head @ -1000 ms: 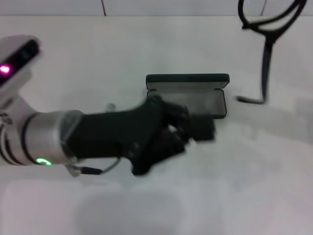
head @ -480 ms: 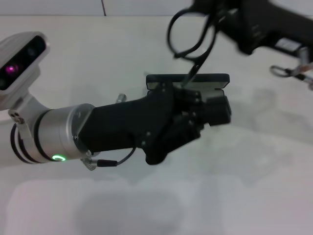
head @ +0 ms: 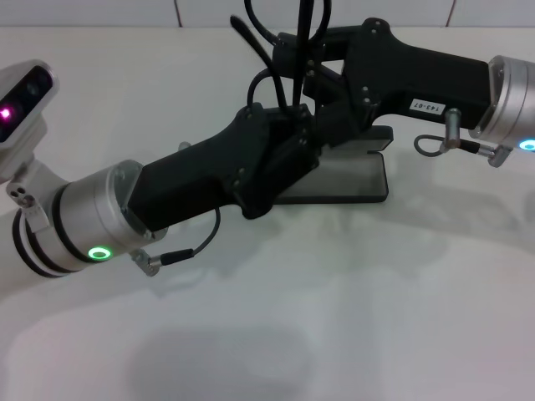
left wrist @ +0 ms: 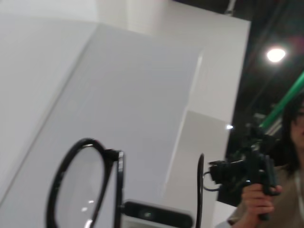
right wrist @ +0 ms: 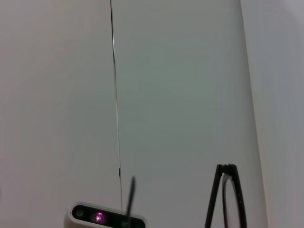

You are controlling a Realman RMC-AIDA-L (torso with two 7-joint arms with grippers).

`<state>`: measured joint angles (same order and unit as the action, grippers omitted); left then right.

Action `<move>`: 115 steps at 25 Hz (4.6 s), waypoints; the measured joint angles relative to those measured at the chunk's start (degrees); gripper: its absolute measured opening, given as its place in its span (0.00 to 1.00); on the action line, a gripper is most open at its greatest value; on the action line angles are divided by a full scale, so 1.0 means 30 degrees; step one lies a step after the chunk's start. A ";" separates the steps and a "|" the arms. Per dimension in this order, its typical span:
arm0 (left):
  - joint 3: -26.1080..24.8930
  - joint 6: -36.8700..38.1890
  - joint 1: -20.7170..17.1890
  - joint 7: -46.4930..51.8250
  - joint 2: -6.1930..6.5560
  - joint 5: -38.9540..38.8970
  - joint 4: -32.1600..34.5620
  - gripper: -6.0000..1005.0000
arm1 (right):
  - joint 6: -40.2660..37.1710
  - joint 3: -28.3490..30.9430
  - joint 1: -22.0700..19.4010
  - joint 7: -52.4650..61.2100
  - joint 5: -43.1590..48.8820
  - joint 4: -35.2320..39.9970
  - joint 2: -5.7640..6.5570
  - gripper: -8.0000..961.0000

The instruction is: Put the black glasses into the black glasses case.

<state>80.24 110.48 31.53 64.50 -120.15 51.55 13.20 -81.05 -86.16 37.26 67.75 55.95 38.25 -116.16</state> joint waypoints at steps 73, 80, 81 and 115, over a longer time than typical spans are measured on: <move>-0.1588 0.2057 -0.4763 0.0857 0.3726 0.0612 0.3204 0.06 | 0.5545 -1.0350 0.1835 2.1280 3.3700 1.5110 -0.0011 0.12; -0.1581 0.2078 -0.4876 0.1012 0.3897 0.1722 0.3850 0.06 | 0.7331 -1.1248 0.1737 2.1280 3.3884 1.4256 -0.0011 0.12; -0.1582 0.2079 -0.4837 0.1012 0.3889 0.1770 0.3825 0.06 | 0.7331 -1.1248 0.1737 2.1280 3.3884 1.4256 -0.0011 0.12; -0.1624 0.2019 -0.4985 0.0630 0.3661 0.1978 0.3643 0.06 | 1.0715 -1.4106 0.0877 2.5218 3.7511 1.3315 -0.0009 0.12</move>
<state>75.37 116.53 16.57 66.39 -109.16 57.49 24.13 -48.90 -128.48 39.89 143.40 168.48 78.20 -116.19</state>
